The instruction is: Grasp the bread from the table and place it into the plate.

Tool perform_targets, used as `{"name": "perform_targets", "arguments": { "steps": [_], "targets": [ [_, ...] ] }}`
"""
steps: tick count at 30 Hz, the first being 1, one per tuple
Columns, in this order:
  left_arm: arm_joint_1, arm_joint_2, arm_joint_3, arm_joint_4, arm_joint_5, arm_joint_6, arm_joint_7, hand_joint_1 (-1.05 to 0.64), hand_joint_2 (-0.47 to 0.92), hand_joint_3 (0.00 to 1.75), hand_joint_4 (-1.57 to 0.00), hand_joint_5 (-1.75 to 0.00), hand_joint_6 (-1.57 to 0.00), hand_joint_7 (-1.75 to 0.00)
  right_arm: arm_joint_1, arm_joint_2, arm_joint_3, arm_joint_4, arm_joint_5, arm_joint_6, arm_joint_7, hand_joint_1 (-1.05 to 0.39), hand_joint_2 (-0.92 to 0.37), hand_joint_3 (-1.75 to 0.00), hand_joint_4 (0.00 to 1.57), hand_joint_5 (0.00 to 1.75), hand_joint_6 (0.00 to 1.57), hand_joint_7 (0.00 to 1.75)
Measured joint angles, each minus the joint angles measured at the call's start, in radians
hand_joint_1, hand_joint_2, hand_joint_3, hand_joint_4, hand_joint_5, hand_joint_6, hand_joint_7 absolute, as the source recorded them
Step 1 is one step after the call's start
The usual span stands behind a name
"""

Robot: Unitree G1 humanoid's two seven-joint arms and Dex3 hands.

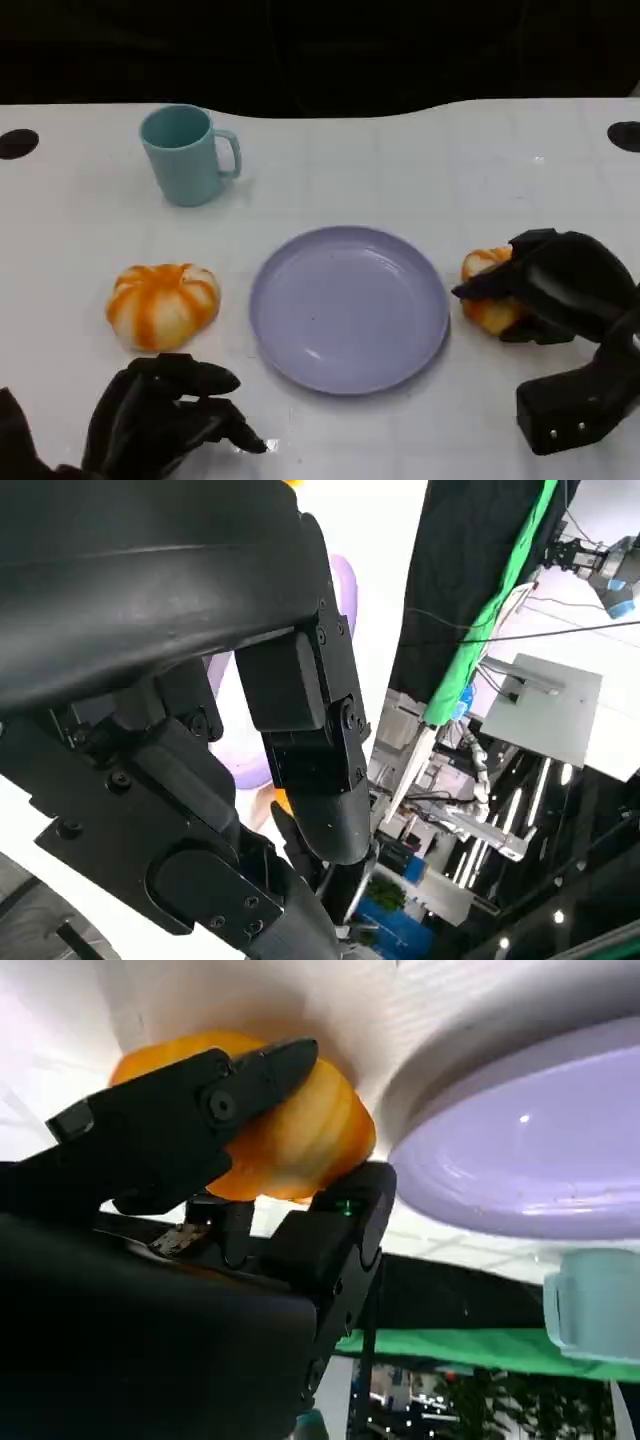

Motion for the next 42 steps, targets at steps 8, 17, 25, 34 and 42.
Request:
{"name": "perform_targets", "arguments": {
  "steps": [8,17,25,34,42],
  "targets": [
    [0.003,0.000,-0.003,-0.007,0.001,0.000,0.001,-0.98,0.61,0.00,-1.57,-0.50,-1.57,-0.02,0.000,0.000,0.006,0.005,-0.014,-0.007,-0.129,0.00,-0.29,-1.08,0.96,1.75,0.78,1.71],
    [0.004,0.000,-0.003,-0.011,0.001,-0.001,0.001,-0.98,0.62,0.00,-1.57,-0.50,-1.57,-0.02,0.003,0.009,-0.041,-0.005,0.042,-0.092,-0.211,0.10,-0.14,-1.44,1.03,1.75,0.83,1.72],
    [0.004,0.000,-0.002,-0.011,0.000,-0.002,0.001,-0.97,0.62,0.00,-1.57,-0.49,-1.57,-0.01,0.020,0.024,-0.119,-0.104,0.164,-0.164,-0.134,0.15,-0.03,-1.63,1.07,1.75,0.88,1.67],
    [0.004,0.000,-0.003,-0.010,0.004,-0.008,0.001,-0.99,0.62,0.00,-1.57,-0.50,-1.57,-0.02,0.062,0.089,-0.167,-0.257,0.294,-0.180,0.114,0.11,-0.06,-1.58,1.07,1.75,0.88,1.65],
    [0.005,0.000,-0.004,-0.011,0.003,-0.006,0.001,-0.96,0.61,0.00,-1.57,-0.49,-1.57,-0.01,0.062,0.183,-0.162,-0.275,0.266,-0.150,0.159,0.06,-0.08,-1.53,1.07,1.75,0.88,1.69]
  ]
}}
